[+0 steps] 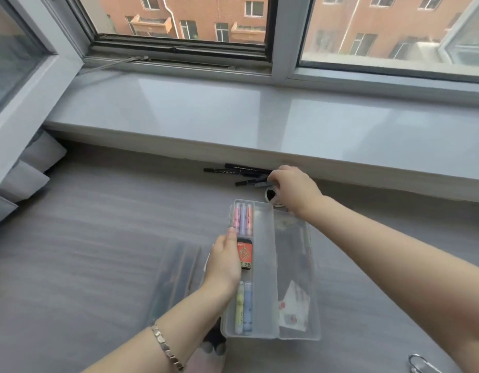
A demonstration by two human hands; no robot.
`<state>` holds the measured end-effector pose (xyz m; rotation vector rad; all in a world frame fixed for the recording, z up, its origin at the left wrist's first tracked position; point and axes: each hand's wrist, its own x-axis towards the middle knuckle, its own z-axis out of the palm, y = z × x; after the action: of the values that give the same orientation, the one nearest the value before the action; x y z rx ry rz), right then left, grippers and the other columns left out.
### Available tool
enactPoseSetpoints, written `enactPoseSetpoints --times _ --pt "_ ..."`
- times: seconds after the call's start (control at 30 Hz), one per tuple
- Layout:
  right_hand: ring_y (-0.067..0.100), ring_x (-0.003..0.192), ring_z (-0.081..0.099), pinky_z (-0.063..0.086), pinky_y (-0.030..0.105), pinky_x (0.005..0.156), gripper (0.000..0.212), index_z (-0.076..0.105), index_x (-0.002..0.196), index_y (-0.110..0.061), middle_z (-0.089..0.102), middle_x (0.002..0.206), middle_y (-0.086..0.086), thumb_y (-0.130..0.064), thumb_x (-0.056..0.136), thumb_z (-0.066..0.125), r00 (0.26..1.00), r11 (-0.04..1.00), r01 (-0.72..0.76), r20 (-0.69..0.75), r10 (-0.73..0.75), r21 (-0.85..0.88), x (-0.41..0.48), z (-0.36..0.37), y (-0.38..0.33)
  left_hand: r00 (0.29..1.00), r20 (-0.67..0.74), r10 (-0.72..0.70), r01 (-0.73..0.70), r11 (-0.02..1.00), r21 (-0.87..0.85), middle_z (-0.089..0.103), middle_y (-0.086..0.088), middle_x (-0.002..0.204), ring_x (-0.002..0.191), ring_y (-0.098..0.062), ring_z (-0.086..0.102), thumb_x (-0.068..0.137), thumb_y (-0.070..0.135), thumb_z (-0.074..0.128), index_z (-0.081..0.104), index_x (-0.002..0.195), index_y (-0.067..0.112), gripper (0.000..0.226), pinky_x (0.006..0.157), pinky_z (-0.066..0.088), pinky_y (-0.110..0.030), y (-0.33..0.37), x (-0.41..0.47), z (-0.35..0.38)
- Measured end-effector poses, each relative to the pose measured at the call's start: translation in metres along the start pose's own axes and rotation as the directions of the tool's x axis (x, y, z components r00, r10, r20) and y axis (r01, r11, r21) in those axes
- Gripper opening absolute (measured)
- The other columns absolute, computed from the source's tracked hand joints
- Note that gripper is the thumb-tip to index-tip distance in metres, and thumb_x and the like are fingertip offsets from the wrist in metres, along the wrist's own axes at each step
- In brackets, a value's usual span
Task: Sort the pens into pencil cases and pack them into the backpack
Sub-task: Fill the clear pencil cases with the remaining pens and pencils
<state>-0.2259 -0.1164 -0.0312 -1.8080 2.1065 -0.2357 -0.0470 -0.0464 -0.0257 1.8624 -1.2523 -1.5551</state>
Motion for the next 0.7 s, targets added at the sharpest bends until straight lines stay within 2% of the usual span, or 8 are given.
enactPoseSetpoints --times 0.07,0.17,0.3,0.37,0.43,0.5,0.6,0.7 --pt "0.031 0.11 0.05 0.042 0.035 0.079 0.034 0.057 0.117 -0.01 0.055 0.118 0.011 0.0 0.087 0.045 0.997 0.99 0.031 0.077 -0.021 -0.138 0.018 0.009 -0.003 1.0 0.005 0.003 -0.003 1.0 -0.001 0.06 0.004 0.079 0.072 -0.006 0.054 0.099 0.04 0.025 0.056 0.094 0.02 0.038 0.061 0.038 -0.02 0.003 0.005 -0.001" --pt "0.032 0.105 0.054 0.042 0.033 0.072 0.025 0.057 0.109 -0.006 0.055 0.116 0.012 -0.002 0.086 0.048 0.995 0.967 0.05 0.097 -0.026 -0.251 0.03 0.017 -0.004 1.0 0.019 0.02 -0.02 1.0 -0.013 0.059 0.008 0.077 0.069 -0.002 0.052 0.099 0.038 0.025 0.053 0.083 0.026 0.035 0.056 0.038 -0.014 0.003 0.009 -0.002" --pt "0.031 0.11 0.051 0.045 0.036 0.076 0.02 0.057 0.107 -0.003 0.049 0.12 0.013 -0.01 0.09 0.048 0.991 0.922 0.078 0.126 -0.032 -0.38 0.032 0.02 0.001 0.999 0.038 0.012 -0.011 1.0 -0.021 0.059 0.007 0.079 0.071 -0.003 0.053 0.099 0.038 0.025 0.055 0.093 0.022 0.034 0.059 0.037 -0.016 0.005 0.014 -0.002" --pt "0.032 0.106 0.053 0.046 0.037 0.077 0.021 0.056 0.106 -0.002 0.05 0.119 0.015 -0.013 0.09 0.048 0.993 0.921 0.094 0.106 -0.058 -0.378 0.027 0.018 0.001 0.999 0.041 0.003 -0.002 1.0 -0.029 0.059 0.007 0.079 0.071 -0.003 0.052 0.099 0.038 0.025 0.054 0.089 0.024 0.034 0.06 0.037 -0.016 0.006 0.015 -0.001" --pt "0.034 0.098 0.056 0.044 0.037 0.075 0.021 0.056 0.104 -0.001 0.054 0.109 0.015 -0.013 0.09 0.048 0.998 0.983 0.059 -0.002 -0.06 -0.172 0.018 0.011 0.001 0.999 0.041 0.0 0.001 0.999 -0.036 0.059 0.006 0.08 0.072 -0.004 0.053 0.099 0.039 0.025 0.052 0.084 0.026 0.034 0.062 0.038 -0.017 0.007 0.013 -0.001" --pt "0.025 0.082 0.056 0.041 0.031 0.072 0.021 0.056 0.107 -0.005 0.056 0.093 0.009 -0.012 0.087 0.053 0.986 0.985 0.082 -0.158 -0.058 0.151 -0.004 0.0 -0.007 0.999 0.035 0.004 -0.003 0.999 -0.055 0.058 0.006 0.08 0.071 -0.003 0.052 0.099 0.039 0.024 0.052 0.09 0.023 0.033 0.06 0.037 -0.016 0.008 0.01 -0.002" --pt "0.009 0.061 0.048 0.04 0.014 0.064 0.031 0.056 0.11 -0.017 0.051 0.073 -0.002 -0.005 0.082 0.06 0.968 0.833 0.182 -0.246 -0.058 0.522 -0.055 -0.021 -0.034 1.0 0.024 0.012 -0.01 0.997 -0.082 0.056 0.009 0.081 0.072 0.001 0.05 0.1 0.037 0.025 0.051 0.102 0.019 0.031 0.059 0.035 -0.015 0.01 0.007 0.0" --pt "0.006 0.06 0.053 0.043 0.01 0.06 0.03 0.059 0.106 -0.022 0.057 0.069 -0.004 -0.007 0.081 0.065 0.983 0.735 0.176 -0.148 -0.104 0.655 -0.11 -0.022 -0.055 1.0 0.011 -0.001 0.003 0.991 -0.132 0.062 0.0 0.089 0.081 -0.011 0.058 0.098 0.038 0.029 0.056 0.102 0.015 0.036 0.078 0.047 -0.029 0.009 0.006 0.004"
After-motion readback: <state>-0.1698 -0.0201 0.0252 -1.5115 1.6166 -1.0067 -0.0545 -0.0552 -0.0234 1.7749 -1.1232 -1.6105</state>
